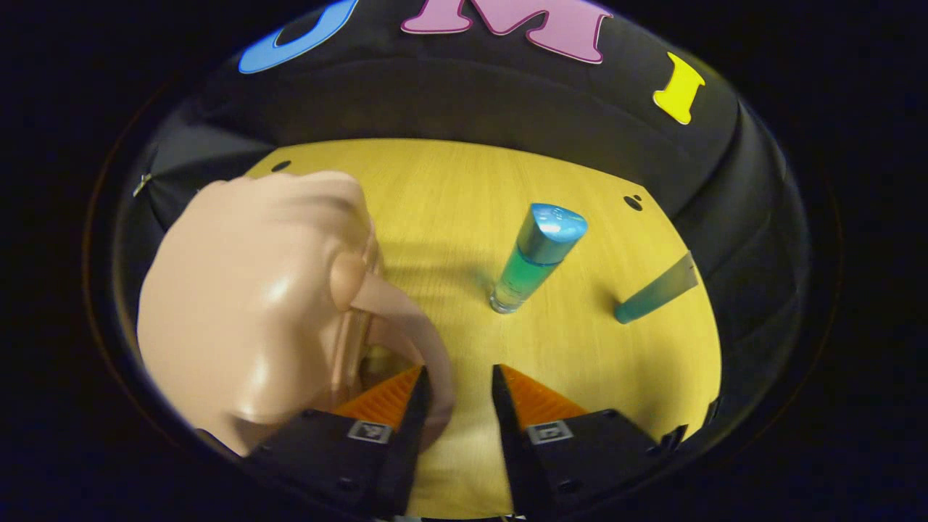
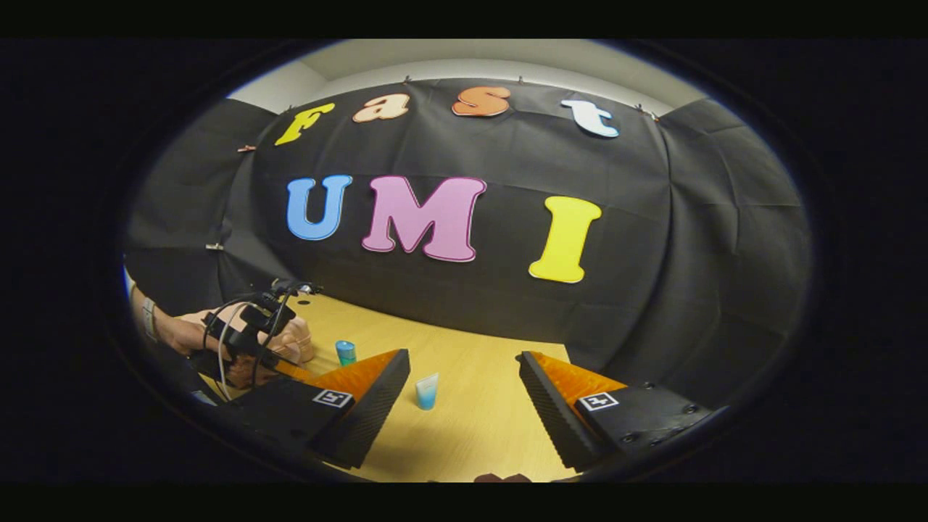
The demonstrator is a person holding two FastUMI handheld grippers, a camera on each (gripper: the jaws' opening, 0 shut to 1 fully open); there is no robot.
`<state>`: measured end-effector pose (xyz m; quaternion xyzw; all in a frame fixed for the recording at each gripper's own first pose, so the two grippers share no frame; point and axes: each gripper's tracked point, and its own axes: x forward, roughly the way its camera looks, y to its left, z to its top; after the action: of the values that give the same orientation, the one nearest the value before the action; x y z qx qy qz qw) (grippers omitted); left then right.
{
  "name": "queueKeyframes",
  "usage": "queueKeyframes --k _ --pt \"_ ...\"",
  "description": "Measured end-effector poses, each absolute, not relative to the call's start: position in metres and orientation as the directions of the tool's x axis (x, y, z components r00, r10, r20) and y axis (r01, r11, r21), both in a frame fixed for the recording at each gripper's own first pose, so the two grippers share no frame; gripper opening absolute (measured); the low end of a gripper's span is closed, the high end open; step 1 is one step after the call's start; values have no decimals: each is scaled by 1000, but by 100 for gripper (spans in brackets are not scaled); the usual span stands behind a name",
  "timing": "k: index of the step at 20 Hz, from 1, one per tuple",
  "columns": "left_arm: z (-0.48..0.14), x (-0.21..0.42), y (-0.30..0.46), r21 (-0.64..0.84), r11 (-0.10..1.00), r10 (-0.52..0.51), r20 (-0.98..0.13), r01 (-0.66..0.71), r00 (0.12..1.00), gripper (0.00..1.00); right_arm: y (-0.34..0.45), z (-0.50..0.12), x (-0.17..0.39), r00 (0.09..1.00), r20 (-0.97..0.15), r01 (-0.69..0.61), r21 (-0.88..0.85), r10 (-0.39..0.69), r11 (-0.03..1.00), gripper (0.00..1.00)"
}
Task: First open the suitcase, pack the skin care products into it, and then close the suitcase.
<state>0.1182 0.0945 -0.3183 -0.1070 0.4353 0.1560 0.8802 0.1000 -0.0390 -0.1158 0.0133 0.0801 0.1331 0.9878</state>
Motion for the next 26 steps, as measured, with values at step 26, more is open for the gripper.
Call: queueKeyframes --k 26 --pt "-31 4 373 -31 885 340 -638 -464 691 11 64 -89 174 944 -119 -301 86 309 950 96"
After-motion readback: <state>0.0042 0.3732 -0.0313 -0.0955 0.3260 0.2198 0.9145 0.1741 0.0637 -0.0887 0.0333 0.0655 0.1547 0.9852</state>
